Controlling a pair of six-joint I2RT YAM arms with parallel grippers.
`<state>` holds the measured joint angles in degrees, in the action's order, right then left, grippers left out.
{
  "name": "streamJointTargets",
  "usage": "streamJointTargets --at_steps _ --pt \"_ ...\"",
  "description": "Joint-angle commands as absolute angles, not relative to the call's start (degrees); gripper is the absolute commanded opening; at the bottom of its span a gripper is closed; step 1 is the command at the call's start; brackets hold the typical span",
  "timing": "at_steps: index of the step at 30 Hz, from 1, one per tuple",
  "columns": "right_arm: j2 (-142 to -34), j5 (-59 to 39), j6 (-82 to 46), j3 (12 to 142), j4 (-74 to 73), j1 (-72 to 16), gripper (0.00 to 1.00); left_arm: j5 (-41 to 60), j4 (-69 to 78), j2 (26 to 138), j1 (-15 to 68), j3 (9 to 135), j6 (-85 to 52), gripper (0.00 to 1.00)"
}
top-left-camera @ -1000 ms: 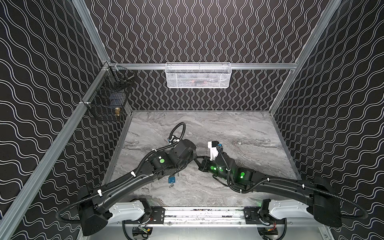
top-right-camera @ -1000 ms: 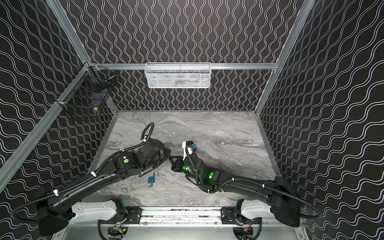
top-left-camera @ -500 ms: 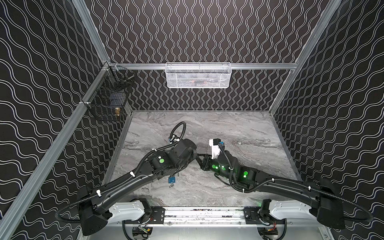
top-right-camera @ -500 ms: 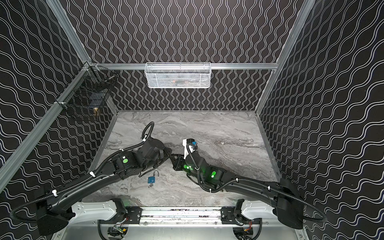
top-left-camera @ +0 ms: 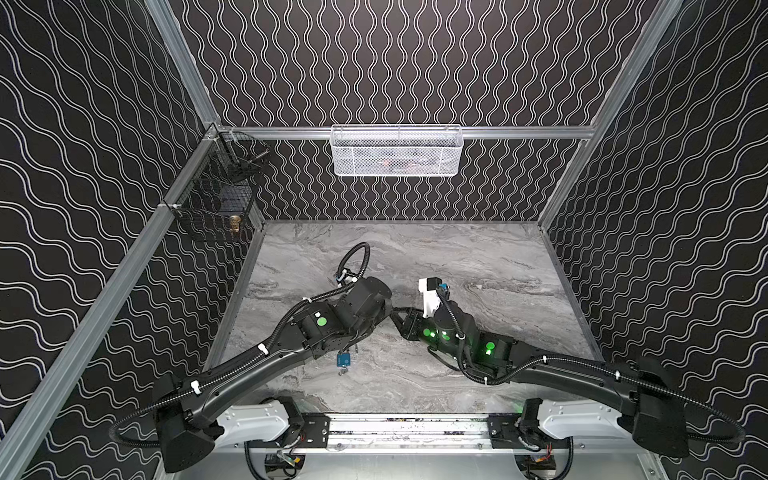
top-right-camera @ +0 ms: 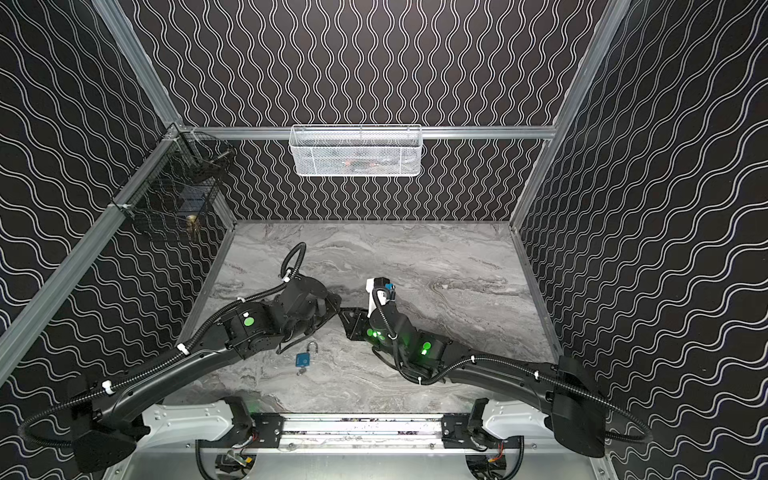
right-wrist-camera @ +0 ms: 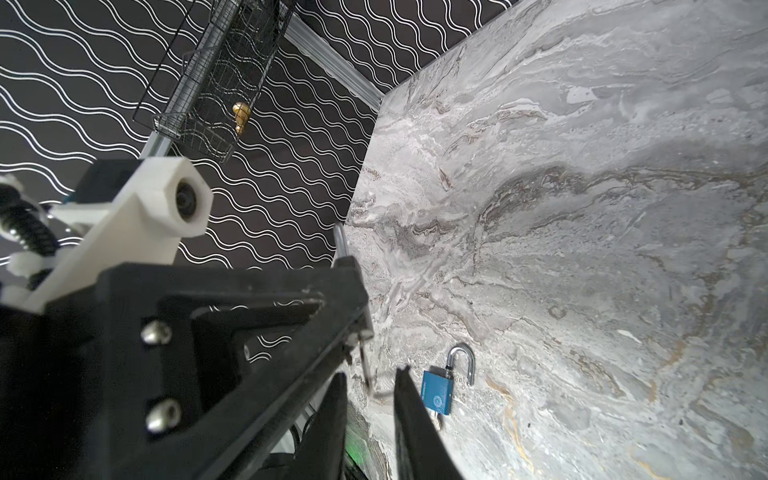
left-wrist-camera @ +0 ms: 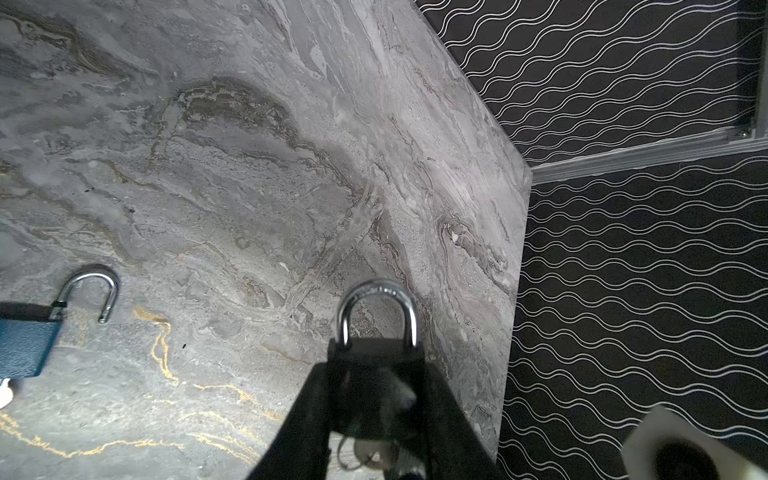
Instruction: Unlock with the key
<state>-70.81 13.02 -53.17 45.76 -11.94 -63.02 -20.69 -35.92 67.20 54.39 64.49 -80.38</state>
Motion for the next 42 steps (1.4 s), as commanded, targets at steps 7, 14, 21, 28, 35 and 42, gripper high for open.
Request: streamJointTargets --at_steps 7,14,21,28,35,42 --pt "-72.17 11.83 -55.02 45.92 -14.59 -62.01 0.18 -21.29 -34.14 67.24 54.38 64.99 -79.81 0.06" --pt "-73.2 10.09 -54.85 46.47 -14.78 -61.87 0.15 -21.24 -33.44 67.42 54.32 65.12 -79.84 0.06" --pt "-73.04 8.81 -56.31 45.62 -15.07 -61.92 0.05 -20.49 -31.97 67.51 54.39 65.06 -80.07 0.05" --pt "-71.86 7.32 -58.46 44.87 -17.61 -61.81 0.0 -18.18 -29.44 66.56 54.38 64.4 -80.4 0.03" --pt "-70.07 3.88 -64.43 42.85 -25.7 -59.96 0.0 -13.69 -25.21 65.47 54.43 62.7 -81.21 0.02" --pt "-69.24 4.09 -68.53 42.14 -30.41 -59.15 0.0 -11.7 -22.2 65.13 54.93 61.6 -82.79 0.01"
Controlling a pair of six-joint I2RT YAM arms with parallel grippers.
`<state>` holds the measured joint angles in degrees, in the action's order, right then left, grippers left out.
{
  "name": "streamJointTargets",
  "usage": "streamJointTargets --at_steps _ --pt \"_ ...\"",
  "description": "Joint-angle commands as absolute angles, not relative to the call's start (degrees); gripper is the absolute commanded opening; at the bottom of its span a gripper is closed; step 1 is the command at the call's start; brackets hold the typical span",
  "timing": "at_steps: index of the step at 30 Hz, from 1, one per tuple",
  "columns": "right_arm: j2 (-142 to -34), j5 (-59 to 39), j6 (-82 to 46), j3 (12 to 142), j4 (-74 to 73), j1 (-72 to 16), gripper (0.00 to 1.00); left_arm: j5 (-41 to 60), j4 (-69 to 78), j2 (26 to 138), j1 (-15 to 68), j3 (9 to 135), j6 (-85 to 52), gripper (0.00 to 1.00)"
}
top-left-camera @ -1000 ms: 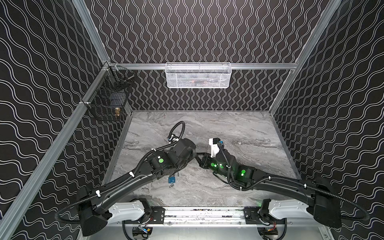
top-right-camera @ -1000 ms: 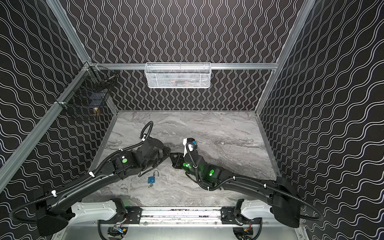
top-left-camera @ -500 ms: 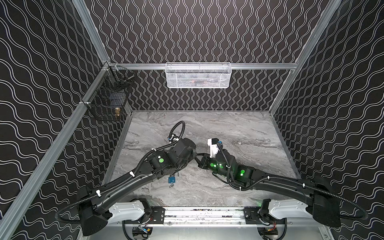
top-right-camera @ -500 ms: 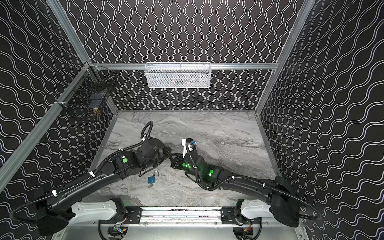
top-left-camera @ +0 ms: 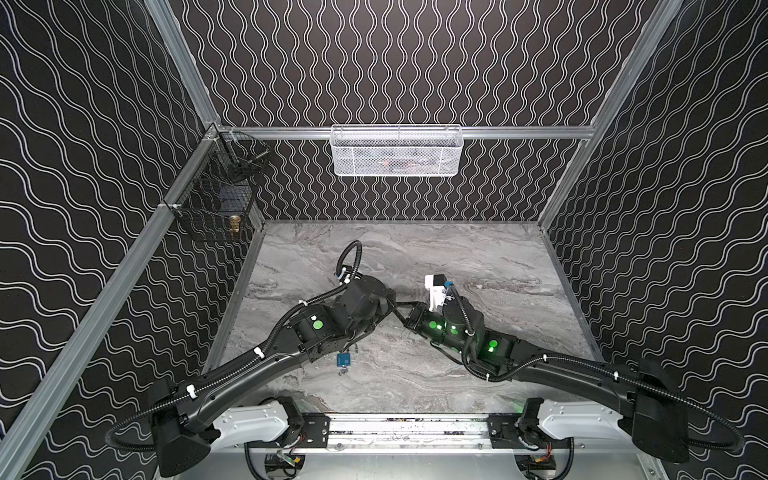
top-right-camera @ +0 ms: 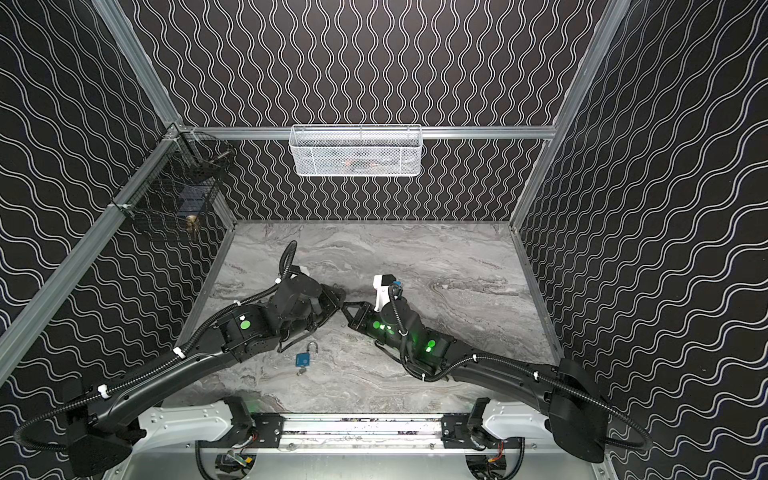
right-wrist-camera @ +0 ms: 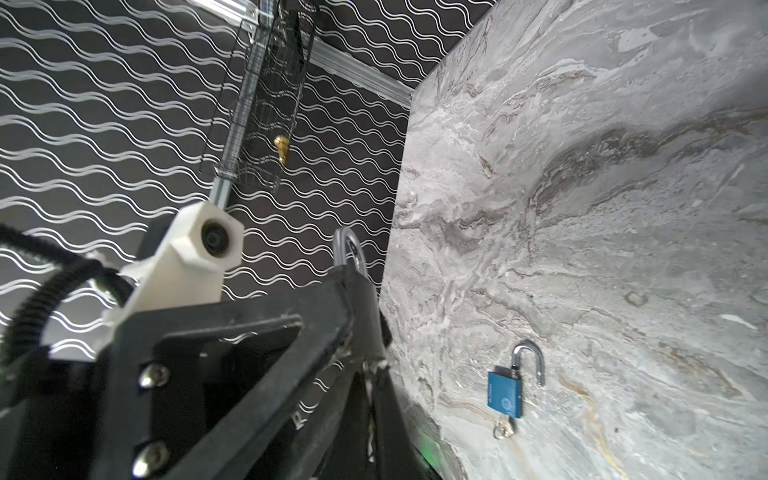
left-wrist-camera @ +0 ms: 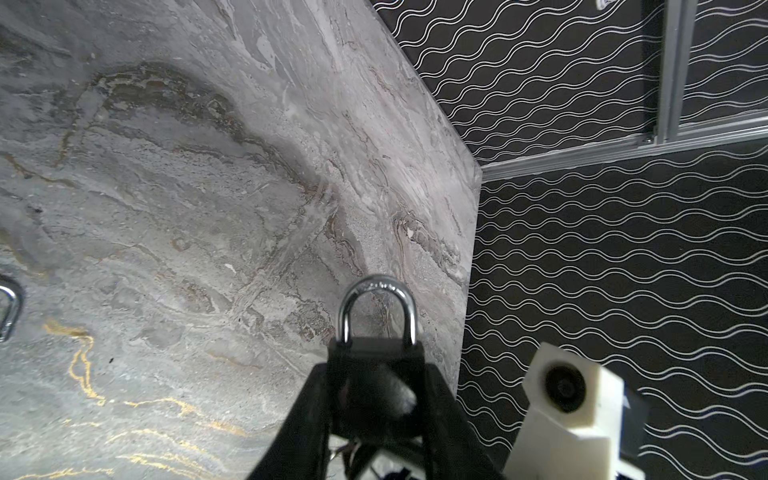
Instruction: Unlock with the key
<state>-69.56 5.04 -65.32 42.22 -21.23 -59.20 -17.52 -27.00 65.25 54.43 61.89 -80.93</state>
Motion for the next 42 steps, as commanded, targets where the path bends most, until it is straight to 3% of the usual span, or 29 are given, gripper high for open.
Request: streamJointTargets --at_steps 1,13,20,34,42 --pt "-69.3 4.14 -68.67 42.02 -31.23 -59.12 0.0 -11.54 -21.77 65.15 55.02 61.4 -82.97 0.0" --pt "-69.07 4.77 -70.91 40.05 -37.99 -59.15 0.0 -11.41 -18.96 64.25 55.2 60.53 -84.38 0.0" --pt "-68.6 5.83 -66.52 41.91 -31.75 -59.19 0.0 -14.15 -23.69 64.58 55.12 63.2 -80.22 0.0" --pt "-67.07 6.37 -55.86 44.76 -21.59 -59.3 0.27 -24.11 -32.89 65.21 54.45 67.87 -70.58 0.01" --pt "-59.45 10.3 -50.4 43.59 -10.13 -59.16 0.4 -26.61 -31.36 61.73 52.75 66.43 -60.34 0.01"
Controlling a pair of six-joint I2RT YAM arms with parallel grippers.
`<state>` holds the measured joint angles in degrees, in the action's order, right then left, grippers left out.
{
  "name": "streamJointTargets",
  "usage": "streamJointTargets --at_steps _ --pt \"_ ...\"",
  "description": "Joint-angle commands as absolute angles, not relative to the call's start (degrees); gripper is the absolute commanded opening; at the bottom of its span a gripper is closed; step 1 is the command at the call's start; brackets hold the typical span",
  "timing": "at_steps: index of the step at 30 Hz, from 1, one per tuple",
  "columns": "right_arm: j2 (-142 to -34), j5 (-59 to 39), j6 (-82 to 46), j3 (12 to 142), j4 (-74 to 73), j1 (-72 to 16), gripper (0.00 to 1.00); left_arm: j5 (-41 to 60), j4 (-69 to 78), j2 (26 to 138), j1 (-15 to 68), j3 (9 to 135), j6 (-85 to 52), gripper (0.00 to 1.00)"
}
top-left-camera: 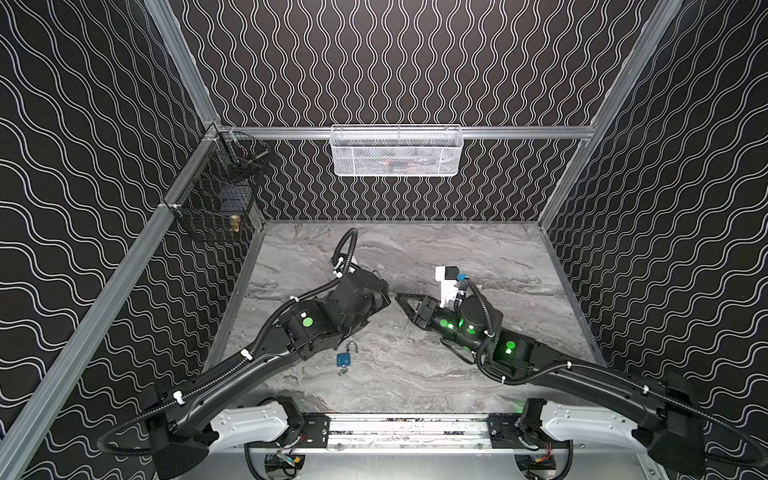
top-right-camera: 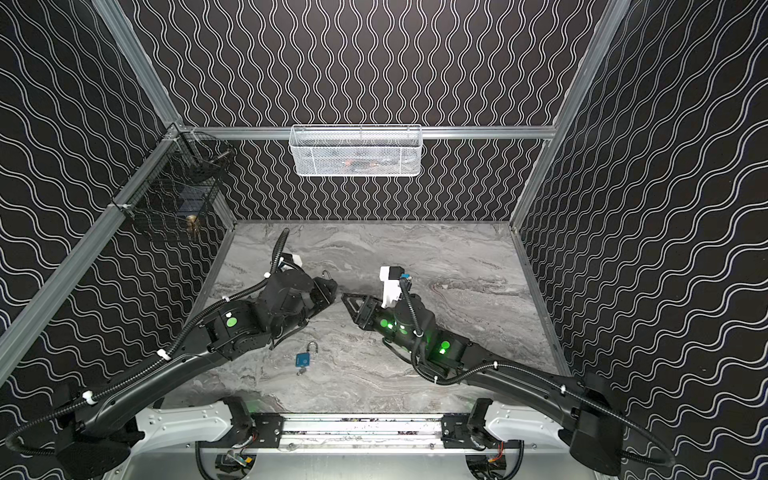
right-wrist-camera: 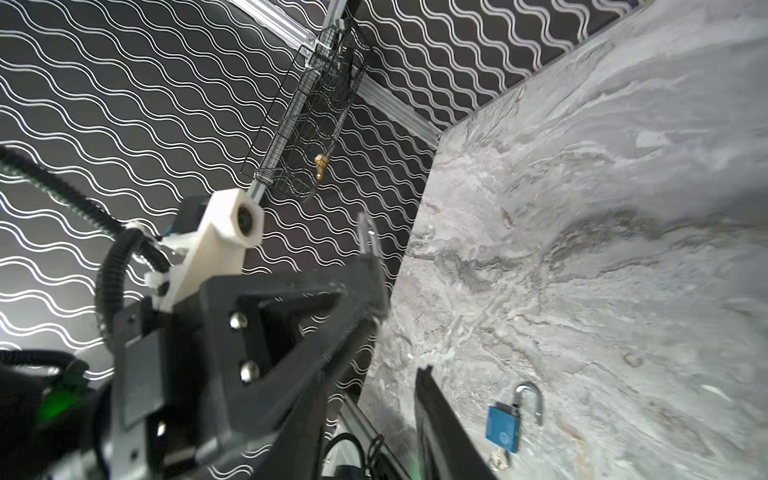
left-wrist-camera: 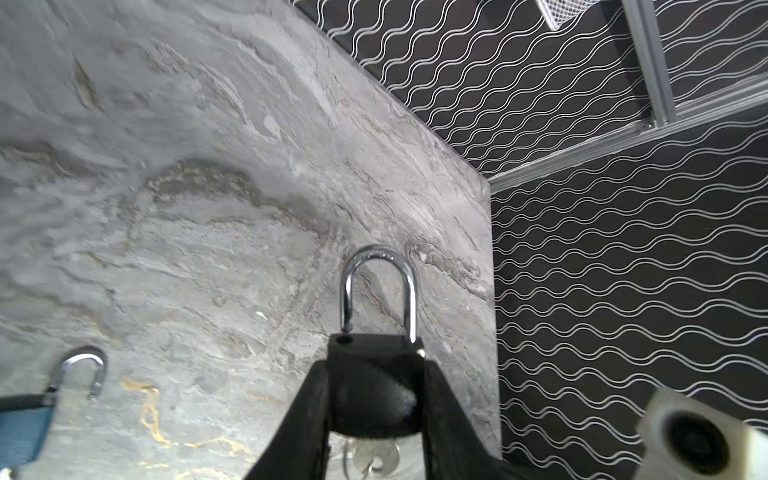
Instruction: Unlock with the key
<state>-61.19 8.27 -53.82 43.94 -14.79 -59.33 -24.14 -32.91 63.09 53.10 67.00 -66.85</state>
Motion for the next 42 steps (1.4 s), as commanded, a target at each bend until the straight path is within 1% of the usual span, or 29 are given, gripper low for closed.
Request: streamJointTargets --at_steps 1,3,6,12,15,19,24,28,33,42 --pt "-58.72 9.8 -49.28 43.82 -8.97 -59.12 0.41 -27.0 -30.79 60.85 52.73 65.6 -58.65 0.01" --pt "-58.1 8.11 -47.18 45.53 -5.84 -58.51 0.48 -27.19 -29.2 59.08 52.57 63.9 -55.57 0.01" --pt "-58.83 3.47 -44.58 49.76 0.64 -55.9 0.54 -26.58 -26.52 56.69 52.49 61.01 -49.14 0.0" --pt "-61.31 -5.03 -39.59 56.72 11.17 -50.29 0.71 -23.99 -24.14 52.21 52.47 56.62 -33.44 0.0" --pt "-64.06 -9.66 -36.51 61.66 15.62 -47.63 0.75 -21.97 -21.29 49.29 52.47 53.69 -27.03 0.0" --pt "-68.59 -11.28 -32.26 68.47 21.79 -46.93 0.81 -20.0 -17.27 46.94 52.49 49.99 -21.01 0.0" --pt "-76.6 -12.36 -26.92 79.47 29.52 -46.85 0.85 -18.3 -18.1 47.43 52.47 50.09 -15.58 0.0" --pt "-82.75 -11.87 -23.18 87.06 35.36 -46.85 0.86 -18.39 -16.45 47.53 52.48 48.79 -13.38 0.0" --pt "-88.31 -12.31 -20.85 93.37 39.32 -46.85 0.87 -17.38 -13.13 46.68 52.54 46.19 -12.27 0.0" --pt "-96.05 -13.27 -17.86 101.2 44.97 -46.85 0.87 -18.39 -14.28 46.54 52.47 45.89 -11.34 0.0"
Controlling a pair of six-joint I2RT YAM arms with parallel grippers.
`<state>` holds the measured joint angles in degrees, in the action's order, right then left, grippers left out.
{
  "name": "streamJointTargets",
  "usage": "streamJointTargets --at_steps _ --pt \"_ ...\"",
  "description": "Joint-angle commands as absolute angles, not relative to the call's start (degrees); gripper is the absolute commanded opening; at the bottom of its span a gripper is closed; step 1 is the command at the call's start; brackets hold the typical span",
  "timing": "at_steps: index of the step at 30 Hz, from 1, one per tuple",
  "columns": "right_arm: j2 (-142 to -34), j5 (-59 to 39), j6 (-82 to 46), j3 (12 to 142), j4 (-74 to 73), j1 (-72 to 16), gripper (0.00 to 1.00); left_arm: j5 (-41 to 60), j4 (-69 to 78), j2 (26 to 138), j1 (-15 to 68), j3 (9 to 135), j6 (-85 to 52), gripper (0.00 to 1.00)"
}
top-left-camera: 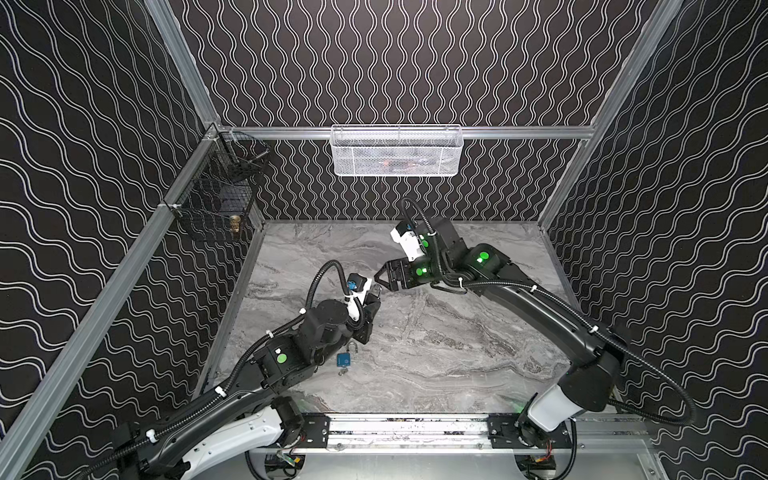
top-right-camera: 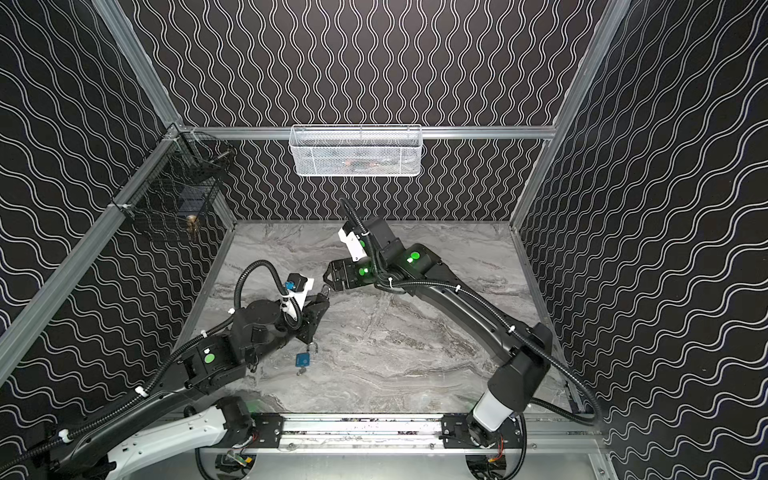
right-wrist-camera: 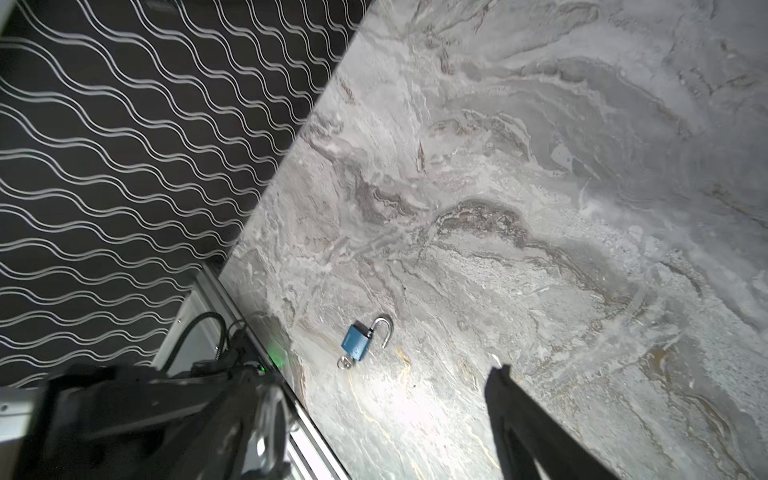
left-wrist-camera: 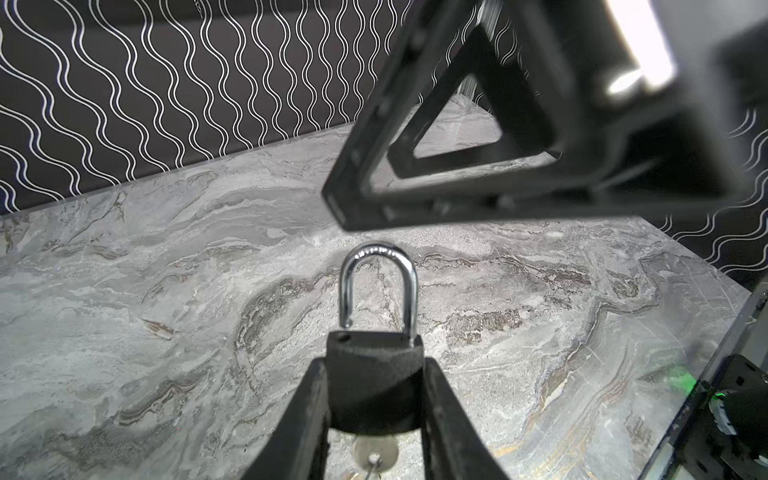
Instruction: Unlock with the key
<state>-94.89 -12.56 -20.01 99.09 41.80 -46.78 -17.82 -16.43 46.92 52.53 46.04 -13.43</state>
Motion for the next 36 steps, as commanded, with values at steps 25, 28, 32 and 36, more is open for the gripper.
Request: streamJointTargets --at_steps 25,28,32,36 --pt "-101.5 -11.69 -14.06 110.65 52.81 -47.17 0.88 -18.36 -11.46 46.29 52.48 43.35 -10.77 0.0" --pt "-102.82 -11.4 -13.58 110.78 53.36 -47.29 0.88 -19.41 -11.33 46.95 52.47 43.46 -10.83 0.0" --pt "-104.32 -10.47 -13.1 111.99 54.77 -47.29 0.88 -19.1 -10.99 46.84 52.48 43.2 -10.55 0.0" --pt "-104.8 -7.4 -13.01 112.36 55.85 -47.07 0.88 -19.66 -10.81 46.67 52.47 42.9 -10.55 0.0"
